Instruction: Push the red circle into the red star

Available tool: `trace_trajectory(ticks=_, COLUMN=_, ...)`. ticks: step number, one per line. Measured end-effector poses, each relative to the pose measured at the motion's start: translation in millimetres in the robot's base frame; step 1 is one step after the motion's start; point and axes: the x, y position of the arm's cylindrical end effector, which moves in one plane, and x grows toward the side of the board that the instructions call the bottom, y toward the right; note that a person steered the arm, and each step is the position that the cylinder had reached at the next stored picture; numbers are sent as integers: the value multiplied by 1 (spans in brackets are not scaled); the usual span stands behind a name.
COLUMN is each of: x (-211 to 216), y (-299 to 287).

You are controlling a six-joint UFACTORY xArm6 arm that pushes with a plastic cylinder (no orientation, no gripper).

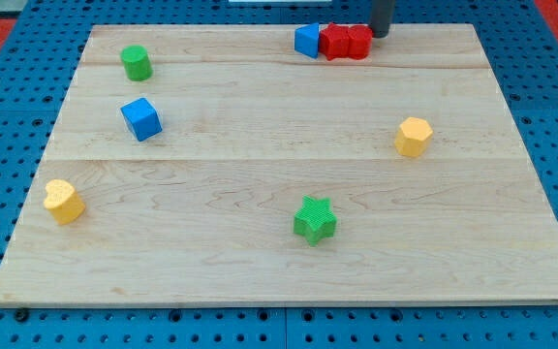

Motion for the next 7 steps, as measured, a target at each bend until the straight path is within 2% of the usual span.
trace_trajectory(ticks=1, x=-3, y=-44)
trace_trajectory(ticks=4, x=-3, y=-38)
trace_trajectory(ticks=5, x=4, y=4)
trace_trajectory(ticks=7, x=45, y=-29)
